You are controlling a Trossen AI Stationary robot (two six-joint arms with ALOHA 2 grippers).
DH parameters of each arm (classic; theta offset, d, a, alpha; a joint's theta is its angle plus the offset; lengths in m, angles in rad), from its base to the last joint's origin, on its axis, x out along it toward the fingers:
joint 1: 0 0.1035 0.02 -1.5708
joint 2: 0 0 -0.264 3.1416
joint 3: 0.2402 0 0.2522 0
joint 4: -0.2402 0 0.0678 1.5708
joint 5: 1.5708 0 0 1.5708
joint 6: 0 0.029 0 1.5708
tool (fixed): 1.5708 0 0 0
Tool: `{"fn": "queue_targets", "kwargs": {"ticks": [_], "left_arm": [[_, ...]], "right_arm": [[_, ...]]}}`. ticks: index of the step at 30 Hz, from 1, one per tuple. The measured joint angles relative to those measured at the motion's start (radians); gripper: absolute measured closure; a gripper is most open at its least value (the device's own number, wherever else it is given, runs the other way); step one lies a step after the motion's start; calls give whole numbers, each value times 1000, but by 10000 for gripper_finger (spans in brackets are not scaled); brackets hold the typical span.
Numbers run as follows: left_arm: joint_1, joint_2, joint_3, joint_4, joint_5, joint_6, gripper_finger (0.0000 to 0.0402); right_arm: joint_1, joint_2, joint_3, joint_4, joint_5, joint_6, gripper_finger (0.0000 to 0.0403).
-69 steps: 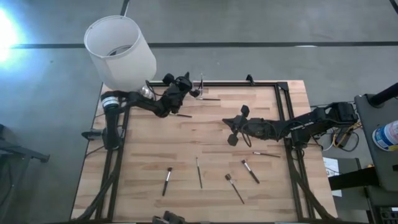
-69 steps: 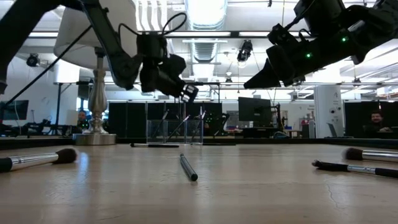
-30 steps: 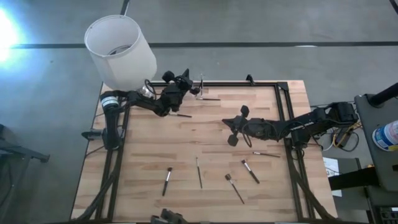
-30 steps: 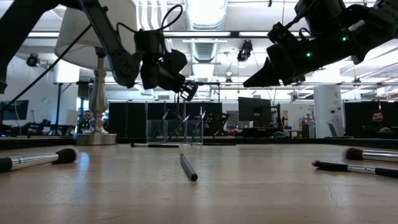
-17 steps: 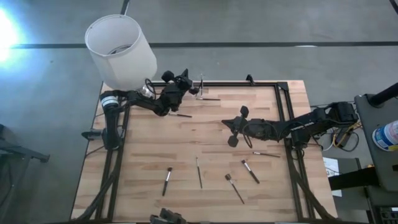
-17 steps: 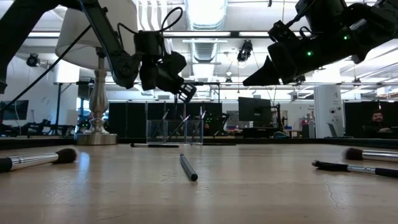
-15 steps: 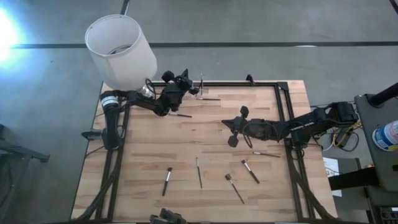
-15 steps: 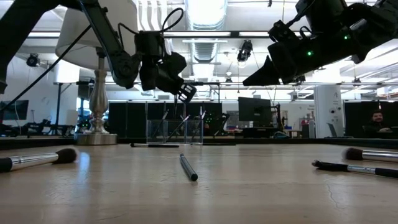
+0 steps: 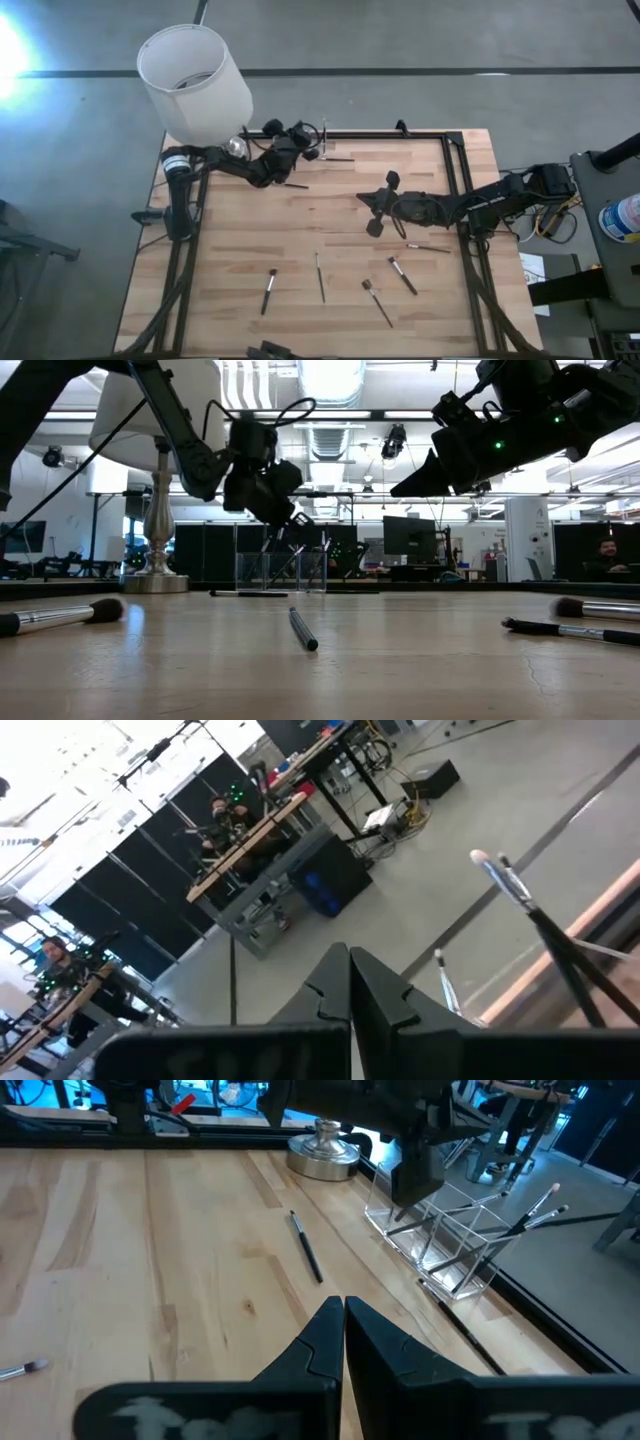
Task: Put items in baskets/containers
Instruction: Put the eyeshadow brush into the transparent organizer
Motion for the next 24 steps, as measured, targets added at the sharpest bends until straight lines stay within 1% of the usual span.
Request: {"fn": "queue_targets", "kwargs": {"ticks": [8, 13, 15, 19, 24], "left_arm": [[-7, -9, 16, -60, -4, -44, 401], [-12, -44, 16, -130, -3, -133, 401], [-11, -71, 16, -194, 24, -179, 401], [-12, -127, 16, -348, 126, -264, 401], [-11, -184, 16, -447, 166, -312, 401]], "right_arm": [[0, 0, 0, 0, 0, 0, 394], [0, 0, 0, 0, 0, 0, 394], [0, 0, 0, -1, 0, 1, 394], [0, 0, 0, 0, 0, 1, 394], [0, 0, 0, 0, 0, 2, 394]]}}
